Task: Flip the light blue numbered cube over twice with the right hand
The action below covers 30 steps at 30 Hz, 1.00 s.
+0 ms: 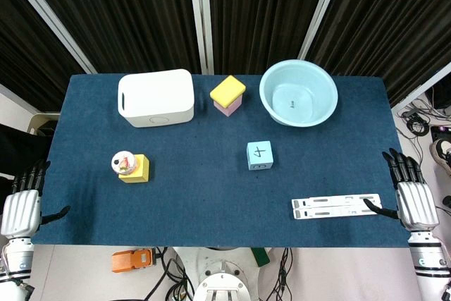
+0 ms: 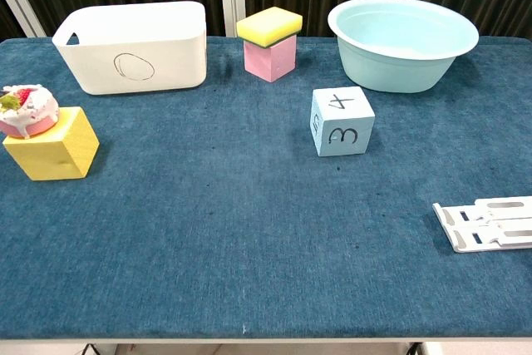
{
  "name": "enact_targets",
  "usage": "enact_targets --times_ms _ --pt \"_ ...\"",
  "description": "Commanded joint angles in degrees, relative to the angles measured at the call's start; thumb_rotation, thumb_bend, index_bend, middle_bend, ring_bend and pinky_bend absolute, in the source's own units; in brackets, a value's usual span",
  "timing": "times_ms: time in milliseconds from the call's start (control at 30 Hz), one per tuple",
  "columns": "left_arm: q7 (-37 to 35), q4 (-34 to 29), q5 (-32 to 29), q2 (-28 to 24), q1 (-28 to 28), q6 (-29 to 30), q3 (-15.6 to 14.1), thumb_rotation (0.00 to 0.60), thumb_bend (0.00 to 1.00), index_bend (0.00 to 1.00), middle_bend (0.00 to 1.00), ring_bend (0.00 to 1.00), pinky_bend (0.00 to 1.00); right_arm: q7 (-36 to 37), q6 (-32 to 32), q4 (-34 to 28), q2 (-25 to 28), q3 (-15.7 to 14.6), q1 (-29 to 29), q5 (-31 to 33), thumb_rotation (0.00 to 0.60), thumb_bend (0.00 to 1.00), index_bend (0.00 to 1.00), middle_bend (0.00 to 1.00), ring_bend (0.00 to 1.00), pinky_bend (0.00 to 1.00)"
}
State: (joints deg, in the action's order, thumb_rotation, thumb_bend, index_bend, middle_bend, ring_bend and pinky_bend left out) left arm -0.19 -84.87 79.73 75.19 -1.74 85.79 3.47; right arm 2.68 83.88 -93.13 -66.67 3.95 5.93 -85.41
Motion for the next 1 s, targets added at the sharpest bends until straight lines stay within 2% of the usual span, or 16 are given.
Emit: enact_targets --times_ms 33,167,267,367,467,567,700,867,1000 --pt "-0.3 0.3 -0.1 0.2 -0.2 -0.3 0.1 0.6 0.0 0.01 0.0 0.0 0.0 -0.3 -0.2 -0.2 0.0 -0.1 0.1 -0.3 0.534 0.24 0.0 0.04 0.0 0.0" --pt "-0.5 0.7 0.3 0.4 -0.4 -0.7 0.1 0.6 0.0 0.01 0.0 0.0 0.0 -1.9 -1.1 -1.5 0.3 -0.1 0.9 -0.8 0.533 0.24 0.0 0.04 0.0 0.0" --pt "-0.7 1.1 0.5 0.5 -0.5 -0.9 0.0 0.6 0.0 0.01 0.0 0.0 0.0 -5.1 -4.2 -4.1 1.3 0.3 3.1 -1.2 0.534 0.24 0.0 0.04 0.0 0.0" --pt "-1.2 1.5 0.5 0.8 -0.6 -1.0 0.1 0.6 0.0 0.01 0.0 0.0 0.0 -10.8 -10.3 -8.3 2.6 1.6 7.5 -0.3 0.534 0.24 0.0 0.04 0.0 0.0" --pt "-1.2 2.0 0.5 1.0 -0.7 -1.3 0.1 0.6 0.0 0.01 0.0 0.0 0.0 -18.5 -17.8 -12.7 3.0 4.2 13.0 4.2 0.535 0.24 0.0 0.04 0.0 0.0" --pt "-1.2 2.2 0.5 1.2 -0.9 -1.7 0.1 0.6 0.0 0.01 0.0 0.0 0.0 -28.8 -24.4 -16.5 1.9 6.7 18.8 12.0 0.534 0.24 0.0 0.04 0.0 0.0" --pt "-1.3 2.4 0.4 1.1 -0.9 -1.9 0.0 0.6 0.0 0.01 0.0 0.0 0.0 -43.6 -28.7 -18.8 -2.7 8.5 26.8 25.1 0.533 0.24 0.0 0.04 0.0 0.0" --pt "-1.4 2.6 0.1 0.8 -0.7 -1.9 0.2 0.6 0.0 0.01 0.0 0.0 0.0 -57.8 -28.2 -18.2 -8.8 9.1 37.0 43.2 0.534 0.24 0.0 0.03 0.0 0.01" --pt "-1.6 2.8 0.0 0.7 -0.7 -2.1 0.1 0.6 0.0 0.01 0.0 0.0 0.0 -66.6 -25.0 -14.4 -14.9 9.6 45.9 56.6 0.534 0.24 0.0 0.03 0.0 0.01"
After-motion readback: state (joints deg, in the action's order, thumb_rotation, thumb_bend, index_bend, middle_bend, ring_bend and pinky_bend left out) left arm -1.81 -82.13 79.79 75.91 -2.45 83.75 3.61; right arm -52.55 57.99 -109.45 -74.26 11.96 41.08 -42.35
